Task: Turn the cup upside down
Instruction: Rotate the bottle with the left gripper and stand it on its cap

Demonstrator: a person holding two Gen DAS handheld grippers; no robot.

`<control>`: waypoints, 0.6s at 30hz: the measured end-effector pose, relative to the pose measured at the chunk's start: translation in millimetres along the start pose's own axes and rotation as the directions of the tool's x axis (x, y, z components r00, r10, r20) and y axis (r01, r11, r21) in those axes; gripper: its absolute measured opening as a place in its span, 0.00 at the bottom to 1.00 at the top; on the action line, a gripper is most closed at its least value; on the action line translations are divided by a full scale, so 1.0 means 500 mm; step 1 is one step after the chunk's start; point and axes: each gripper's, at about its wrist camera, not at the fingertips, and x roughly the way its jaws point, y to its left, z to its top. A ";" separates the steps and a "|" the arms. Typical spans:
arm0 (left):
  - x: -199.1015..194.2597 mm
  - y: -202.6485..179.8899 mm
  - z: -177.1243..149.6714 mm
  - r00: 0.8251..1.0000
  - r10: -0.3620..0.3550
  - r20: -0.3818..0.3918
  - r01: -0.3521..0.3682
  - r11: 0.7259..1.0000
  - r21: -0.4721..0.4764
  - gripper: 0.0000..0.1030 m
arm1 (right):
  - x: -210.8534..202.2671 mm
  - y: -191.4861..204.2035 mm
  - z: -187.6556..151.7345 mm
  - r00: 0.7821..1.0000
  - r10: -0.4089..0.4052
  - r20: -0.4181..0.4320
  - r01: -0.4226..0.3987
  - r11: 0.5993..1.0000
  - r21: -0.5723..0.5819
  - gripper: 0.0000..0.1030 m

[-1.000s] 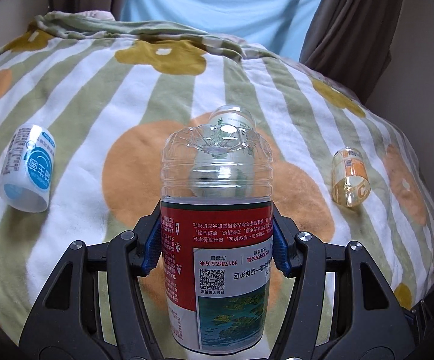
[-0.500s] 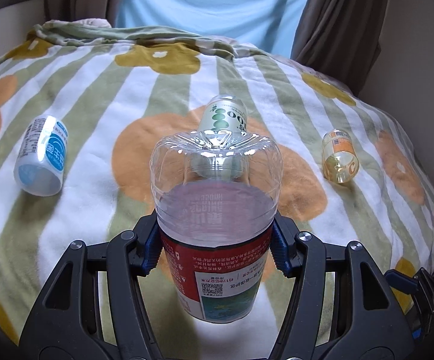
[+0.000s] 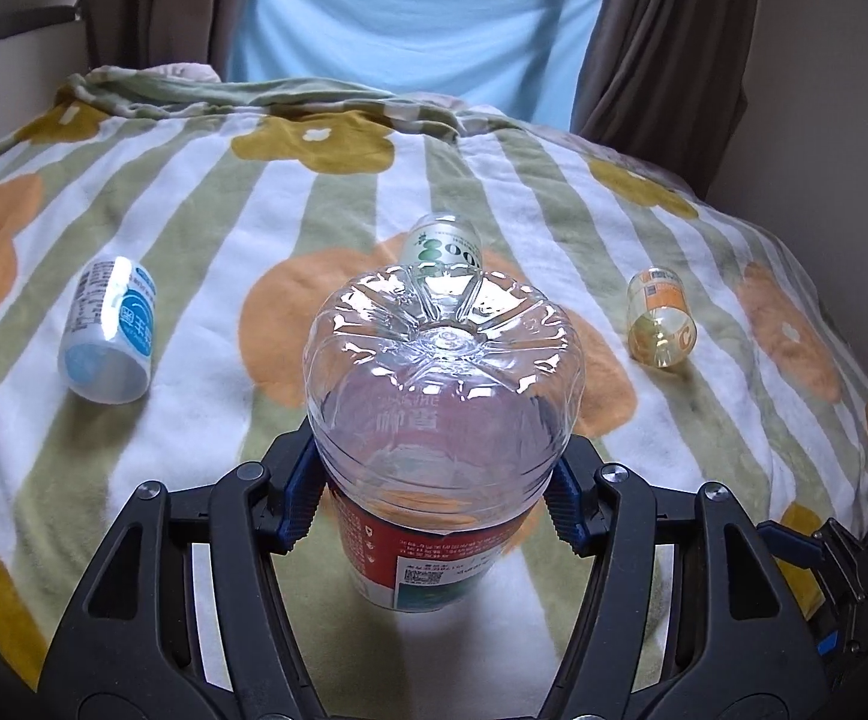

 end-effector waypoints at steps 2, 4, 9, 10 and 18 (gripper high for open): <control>0.012 0.006 -0.006 1.000 -0.015 0.001 0.015 0.999 -0.029 0.57 | 0.002 0.000 -0.001 1.000 -0.002 -0.003 0.002 1.000 -0.002 0.99; 0.016 0.006 -0.016 1.000 -0.010 0.001 0.010 0.999 -0.034 0.57 | 0.005 -0.001 -0.002 1.000 -0.004 -0.006 0.004 1.000 -0.001 0.99; 0.015 -0.014 -0.024 1.000 0.005 -0.001 -0.005 0.999 0.043 0.57 | 0.006 -0.006 -0.003 1.000 0.010 -0.010 -0.010 1.000 0.016 0.99; 0.017 -0.015 -0.024 1.000 0.005 -0.014 -0.004 0.999 0.046 0.57 | 0.006 -0.006 -0.003 1.000 0.013 -0.008 -0.012 1.000 0.019 0.99; 0.023 0.004 -0.022 0.999 0.027 -0.032 -0.027 1.000 0.004 1.00 | 0.012 -0.005 -0.003 1.000 0.016 -0.016 -0.016 1.000 0.018 0.99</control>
